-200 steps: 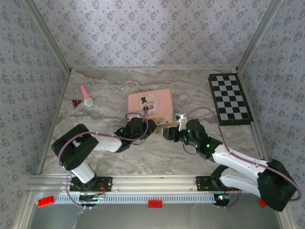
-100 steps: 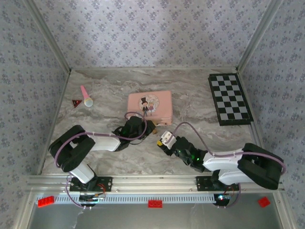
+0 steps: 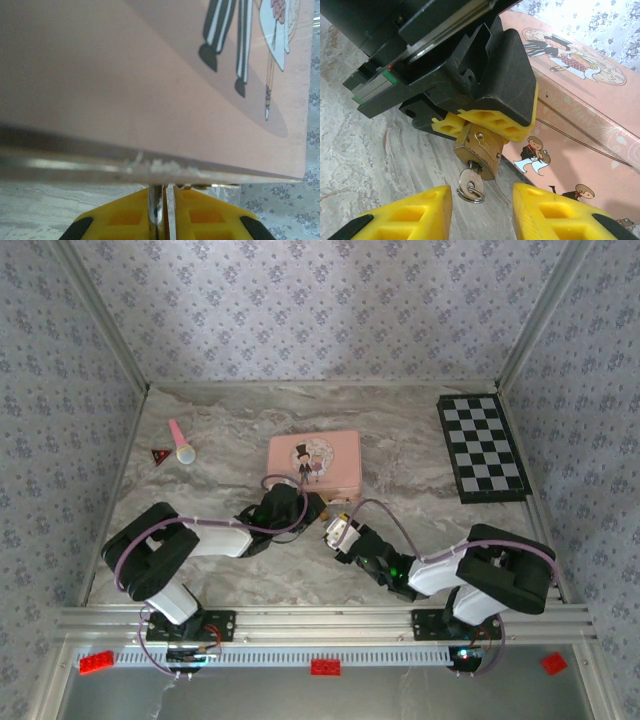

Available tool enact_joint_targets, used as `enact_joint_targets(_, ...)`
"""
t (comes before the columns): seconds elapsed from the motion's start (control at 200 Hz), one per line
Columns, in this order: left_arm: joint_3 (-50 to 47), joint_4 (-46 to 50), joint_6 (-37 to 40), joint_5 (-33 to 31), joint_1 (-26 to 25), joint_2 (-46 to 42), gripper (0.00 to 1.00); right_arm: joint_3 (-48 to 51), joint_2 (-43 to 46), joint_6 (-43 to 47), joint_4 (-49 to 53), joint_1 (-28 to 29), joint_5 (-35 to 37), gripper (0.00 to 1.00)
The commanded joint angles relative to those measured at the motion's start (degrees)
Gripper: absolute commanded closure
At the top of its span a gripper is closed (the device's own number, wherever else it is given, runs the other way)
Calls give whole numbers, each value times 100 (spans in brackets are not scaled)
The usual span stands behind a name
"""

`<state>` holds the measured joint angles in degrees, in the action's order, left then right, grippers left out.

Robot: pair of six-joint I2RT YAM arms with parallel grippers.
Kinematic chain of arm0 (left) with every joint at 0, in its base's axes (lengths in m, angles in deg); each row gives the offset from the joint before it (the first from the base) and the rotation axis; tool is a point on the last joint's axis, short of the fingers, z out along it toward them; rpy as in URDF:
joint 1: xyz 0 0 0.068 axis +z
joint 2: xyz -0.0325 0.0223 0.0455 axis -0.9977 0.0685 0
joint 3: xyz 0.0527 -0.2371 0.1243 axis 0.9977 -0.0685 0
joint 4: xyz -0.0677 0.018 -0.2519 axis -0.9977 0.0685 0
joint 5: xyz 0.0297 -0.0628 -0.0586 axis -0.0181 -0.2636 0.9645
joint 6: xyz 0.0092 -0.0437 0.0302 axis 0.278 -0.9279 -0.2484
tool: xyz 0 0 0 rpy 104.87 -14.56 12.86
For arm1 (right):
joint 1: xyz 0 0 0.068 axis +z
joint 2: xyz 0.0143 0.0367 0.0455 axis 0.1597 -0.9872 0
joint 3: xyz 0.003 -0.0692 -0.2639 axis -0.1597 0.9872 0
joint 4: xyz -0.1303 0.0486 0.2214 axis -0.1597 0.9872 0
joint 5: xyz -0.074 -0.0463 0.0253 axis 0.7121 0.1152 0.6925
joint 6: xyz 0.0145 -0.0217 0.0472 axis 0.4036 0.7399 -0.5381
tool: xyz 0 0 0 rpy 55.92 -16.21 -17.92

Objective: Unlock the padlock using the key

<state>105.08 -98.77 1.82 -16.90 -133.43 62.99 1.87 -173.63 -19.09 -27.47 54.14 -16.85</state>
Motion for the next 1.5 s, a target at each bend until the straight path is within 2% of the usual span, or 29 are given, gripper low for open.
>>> enact_joint_targets(0.0,-158,72,-414,216,64,-67,100,-167,-189,84,-383,65,280,63)
enact_joint_targets(0.195,-149,66,-414,229,62,-72,100,-260,-433,129,-479,118,463,66)
enact_joint_targets(0.455,-149,90,-405,233,64,-63,100,-299,-532,76,-478,111,554,77)
enact_joint_targets(0.755,-143,42,-405,255,66,-21,100,-392,-620,-135,-424,136,570,80)
enact_joint_targets(1.099,-140,42,-388,260,51,-36,100,-542,-879,-859,-411,84,614,91)
enact_joint_targets(1.349,-165,-72,-387,226,61,27,100,-579,-493,-2085,189,-225,-49,95)
enact_joint_targets(1.494,-150,-129,-379,233,61,78,100,-597,-312,-2494,399,-286,-318,96)
